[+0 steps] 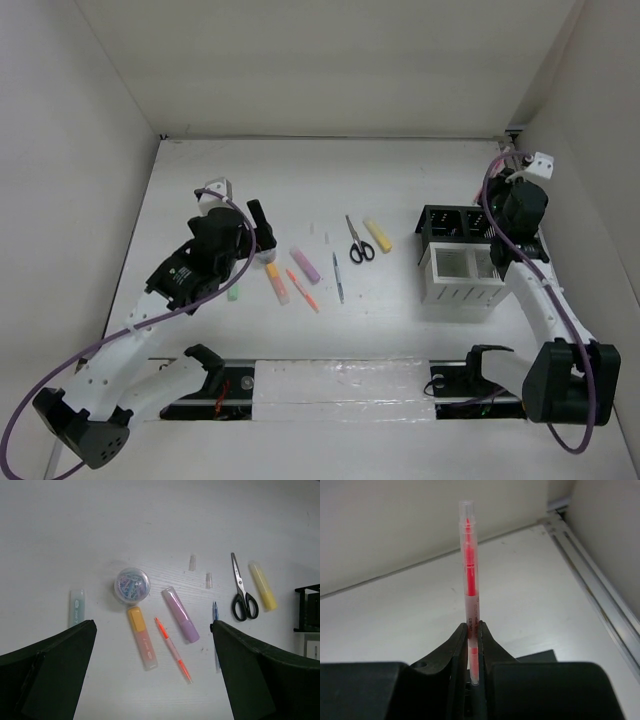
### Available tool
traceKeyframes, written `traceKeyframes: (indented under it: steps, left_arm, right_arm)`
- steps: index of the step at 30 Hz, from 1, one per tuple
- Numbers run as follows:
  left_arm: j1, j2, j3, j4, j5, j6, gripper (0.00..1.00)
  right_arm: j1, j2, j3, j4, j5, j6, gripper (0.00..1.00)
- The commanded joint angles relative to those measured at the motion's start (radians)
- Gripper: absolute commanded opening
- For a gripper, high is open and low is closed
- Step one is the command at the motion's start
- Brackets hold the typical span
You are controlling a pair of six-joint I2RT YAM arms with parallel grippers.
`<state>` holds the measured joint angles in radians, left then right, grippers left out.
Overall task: Sort the stationery into containers
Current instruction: Place the pen in the storage box.
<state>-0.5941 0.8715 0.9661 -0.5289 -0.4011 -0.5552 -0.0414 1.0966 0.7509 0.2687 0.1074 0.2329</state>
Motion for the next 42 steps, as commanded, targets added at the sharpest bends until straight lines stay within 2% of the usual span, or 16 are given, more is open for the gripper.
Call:
traceKeyframes:
  steps: [1, 5, 20, 35, 42]
  left_arm:
    - [-0.001, -0.022, -0.003, 0.038, 0.019, 0.047, 1.0]
    - [-0.001, -0.012, -0.003, 0.038, 0.038, 0.06, 1.0]
    - [-0.001, -0.031, -0.012, 0.058, 0.088, 0.078, 1.0]
    - [-0.001, -0.058, -0.021, 0.058, 0.097, 0.078, 1.0]
    - [-0.001, -0.049, -0.021, 0.058, 0.097, 0.078, 1.0]
  right_arm:
    - [-0.045, 0.02, 0.019, -0.017, 0.029, 0.052, 0.0]
    - [-0.066, 0.02, -0.011, -0.008, 0.096, 0.052, 0.0]
    - [-0.077, -0.069, -0.199, -0.008, 0.133, 0.114, 0.0]
    - [-0.068, -0.067, -0.208, -0.04, 0.135, 0.154, 0.0]
    - [-0.068, -0.047, -0.186, -0.126, 0.135, 0.183, 0.0]
